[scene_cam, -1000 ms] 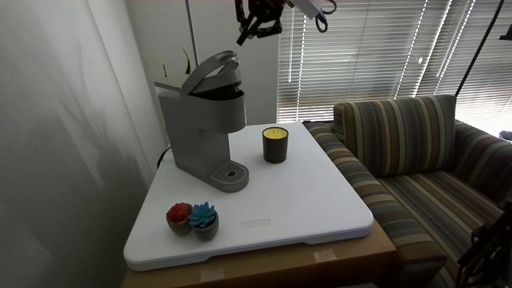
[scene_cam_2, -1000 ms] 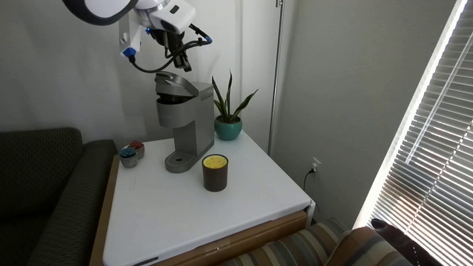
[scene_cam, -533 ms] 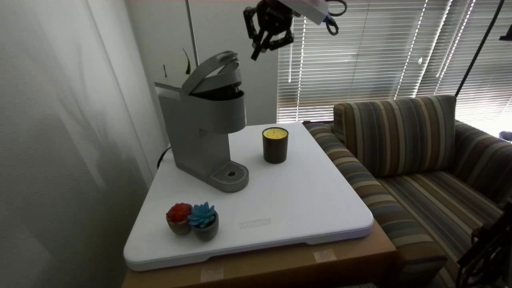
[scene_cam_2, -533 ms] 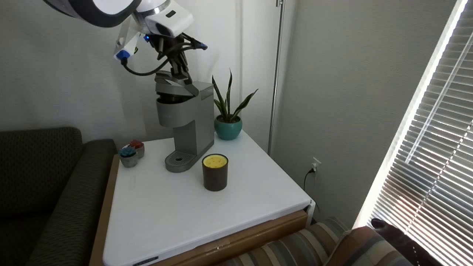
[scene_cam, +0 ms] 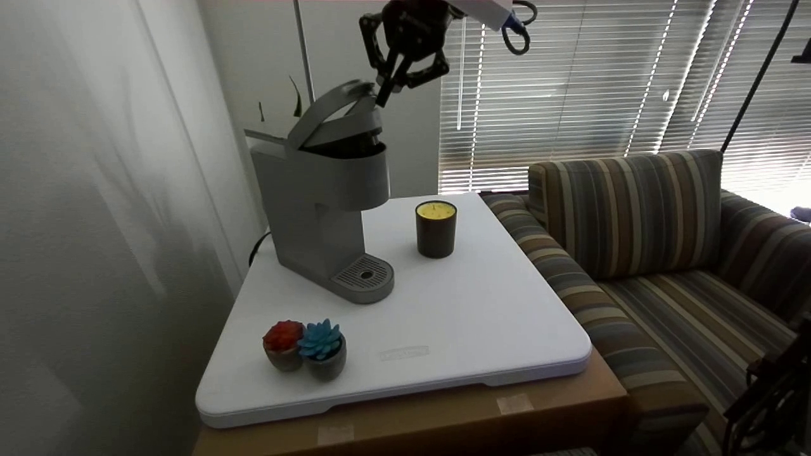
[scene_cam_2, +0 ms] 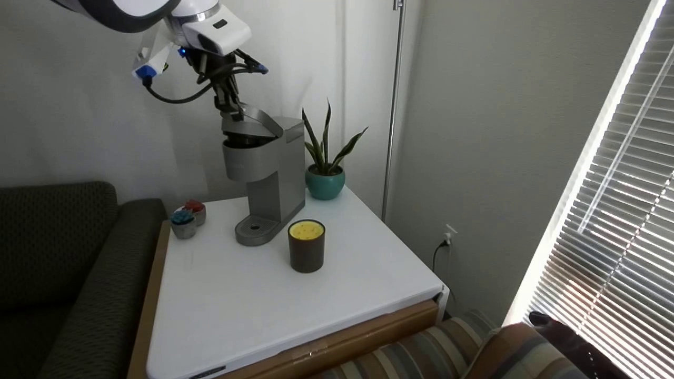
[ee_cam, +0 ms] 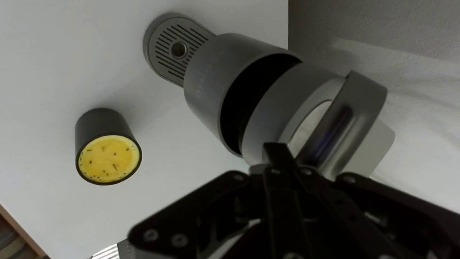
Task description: Open the grey coffee maker then close it
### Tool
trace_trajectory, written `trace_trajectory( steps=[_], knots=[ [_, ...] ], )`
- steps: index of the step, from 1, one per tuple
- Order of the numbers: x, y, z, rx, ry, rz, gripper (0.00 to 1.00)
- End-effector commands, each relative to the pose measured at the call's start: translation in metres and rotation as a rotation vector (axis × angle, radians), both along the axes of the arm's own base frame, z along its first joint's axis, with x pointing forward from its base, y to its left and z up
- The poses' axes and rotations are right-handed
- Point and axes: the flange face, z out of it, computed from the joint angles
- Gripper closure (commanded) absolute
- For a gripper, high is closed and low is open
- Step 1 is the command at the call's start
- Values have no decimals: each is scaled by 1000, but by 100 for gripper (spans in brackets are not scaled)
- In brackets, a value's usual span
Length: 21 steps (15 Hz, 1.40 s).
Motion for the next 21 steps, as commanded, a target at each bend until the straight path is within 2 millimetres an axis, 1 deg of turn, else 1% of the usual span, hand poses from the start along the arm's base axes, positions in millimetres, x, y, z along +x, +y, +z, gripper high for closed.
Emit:
trace_trajectory(
  steps=[1, 12, 21],
  knots=[
    [-2, 1, 7, 38, -8, 10, 100],
    [6, 4, 28, 48, -143, -18, 100],
    [23, 11, 46, 33, -189, 20, 100]
  ],
)
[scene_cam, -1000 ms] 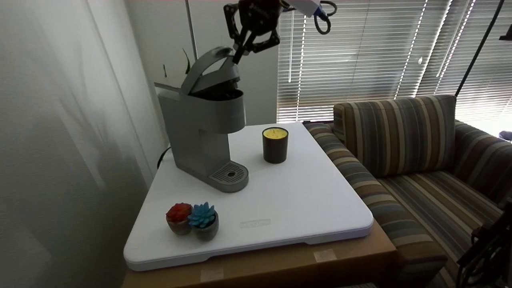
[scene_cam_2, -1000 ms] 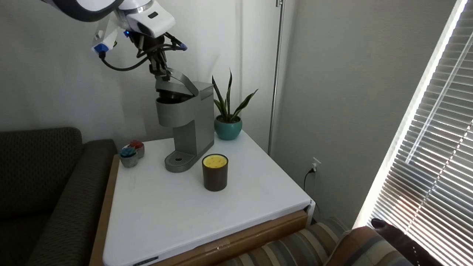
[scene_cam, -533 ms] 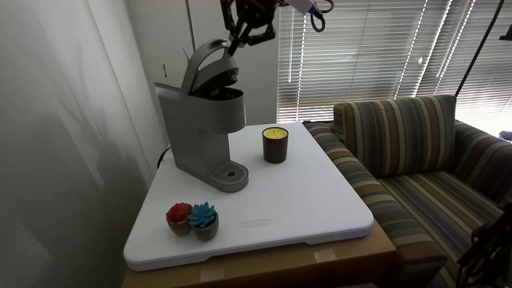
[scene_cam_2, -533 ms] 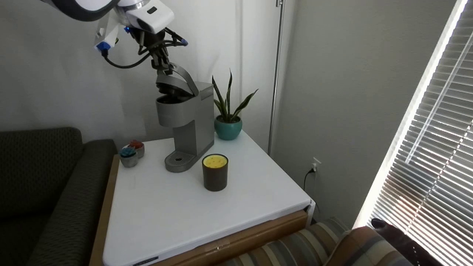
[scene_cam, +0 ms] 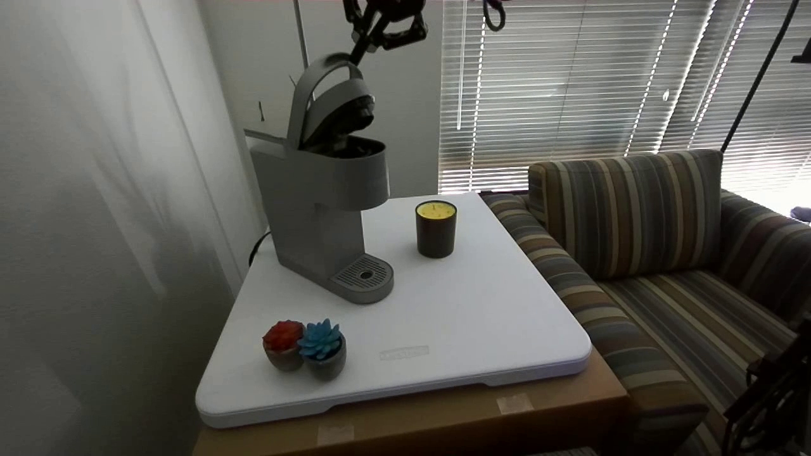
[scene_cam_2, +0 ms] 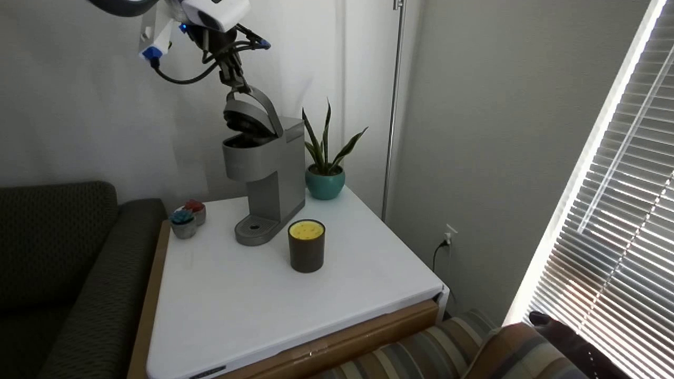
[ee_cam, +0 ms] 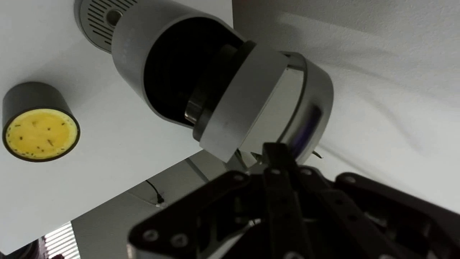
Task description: Open the grey coffee maker then close it
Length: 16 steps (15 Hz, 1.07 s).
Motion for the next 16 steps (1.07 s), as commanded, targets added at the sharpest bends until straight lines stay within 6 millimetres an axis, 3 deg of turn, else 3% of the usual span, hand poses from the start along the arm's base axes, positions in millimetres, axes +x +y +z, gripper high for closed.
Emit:
trace_trajectory(
  steps=[1, 16],
  knots=[
    [13, 2, 6, -12, -37, 24, 100],
    [33, 2, -7, 9, -31, 13, 100]
  ],
)
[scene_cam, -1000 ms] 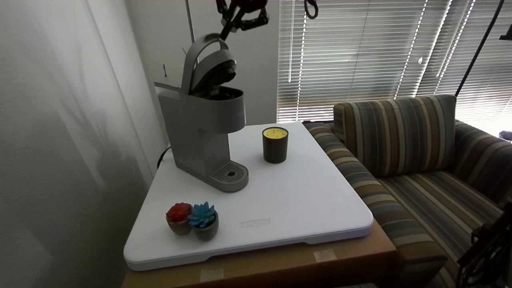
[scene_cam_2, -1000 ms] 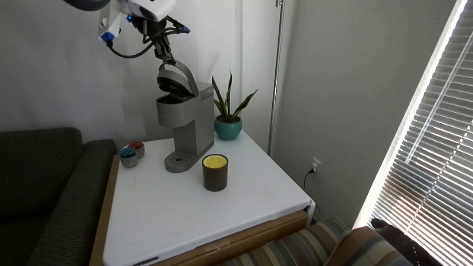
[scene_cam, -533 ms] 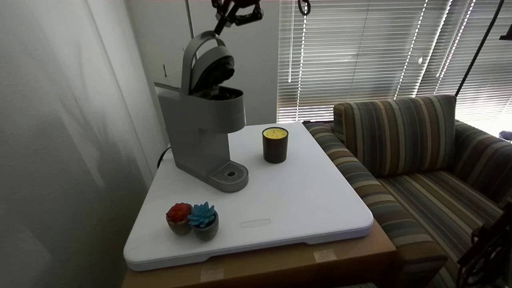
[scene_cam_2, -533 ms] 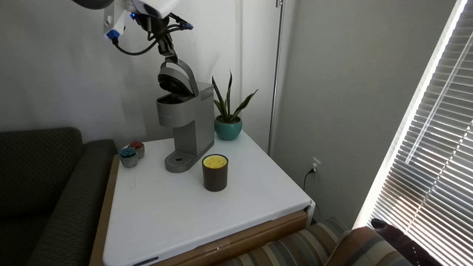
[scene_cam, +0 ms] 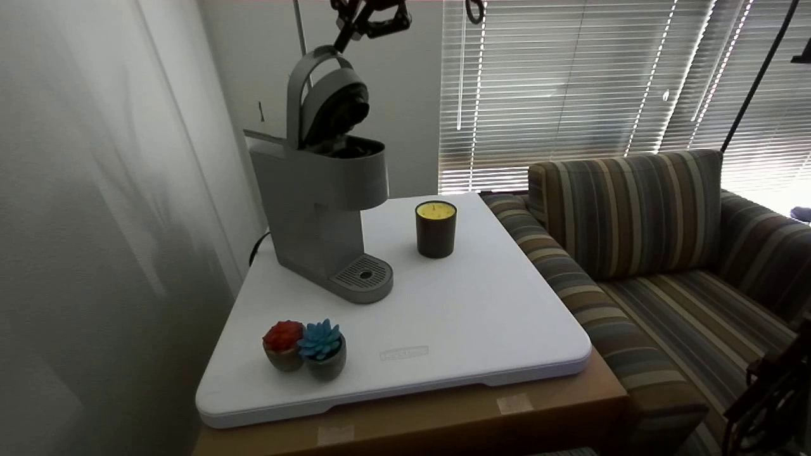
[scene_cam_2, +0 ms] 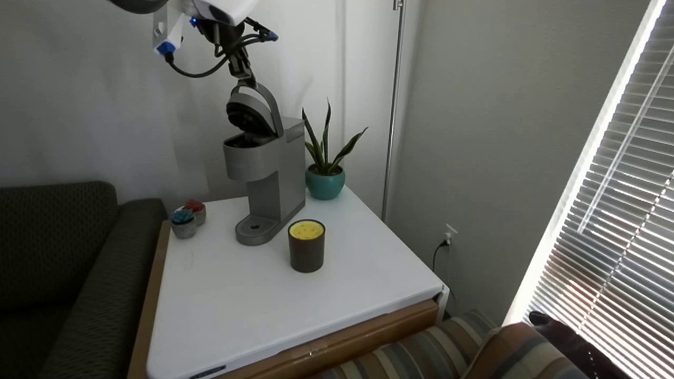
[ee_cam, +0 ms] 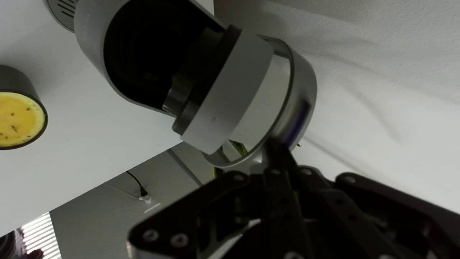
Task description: Open the grey coffee maker then close it
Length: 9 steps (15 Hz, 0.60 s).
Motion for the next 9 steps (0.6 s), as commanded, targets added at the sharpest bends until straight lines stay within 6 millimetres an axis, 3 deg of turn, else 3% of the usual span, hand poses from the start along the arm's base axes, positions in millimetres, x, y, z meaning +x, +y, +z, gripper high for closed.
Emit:
trace_trajectory(
  steps=[1, 9],
  knots=[
    [13, -1, -18, 7, 14, 6, 100],
    [5, -4, -7, -21, 13, 14, 100]
  ],
)
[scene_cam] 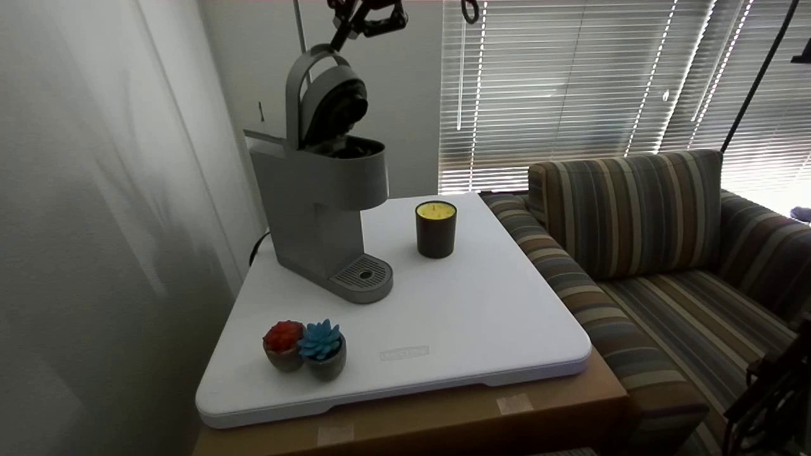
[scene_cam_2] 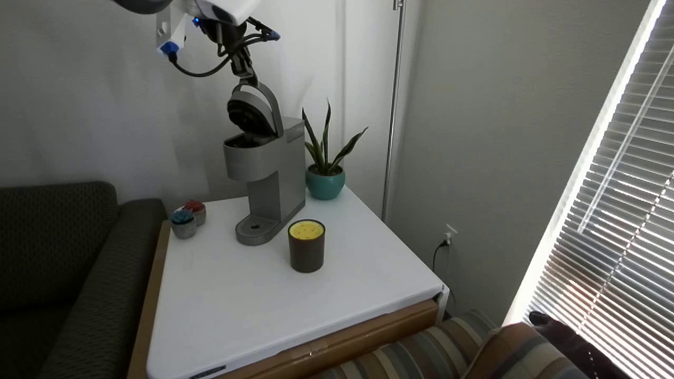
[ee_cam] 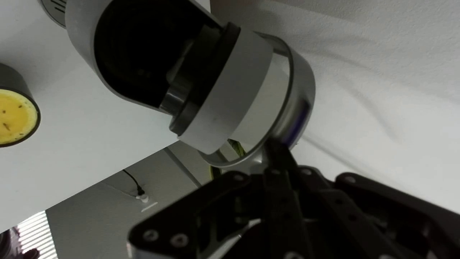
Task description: Open the grey coffee maker then close it
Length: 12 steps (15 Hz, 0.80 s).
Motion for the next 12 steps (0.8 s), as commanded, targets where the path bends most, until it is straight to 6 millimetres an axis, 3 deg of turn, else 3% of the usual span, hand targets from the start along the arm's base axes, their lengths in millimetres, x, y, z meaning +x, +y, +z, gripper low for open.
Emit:
trace_trajectory(
  steps=[1, 9, 12],
  knots=[
    [-1, -6, -7, -24, 14, 11, 100],
    [-19, -17, -5, -66, 65, 5, 100],
    [-27, -30, -11, -88, 93, -13, 100]
  ],
)
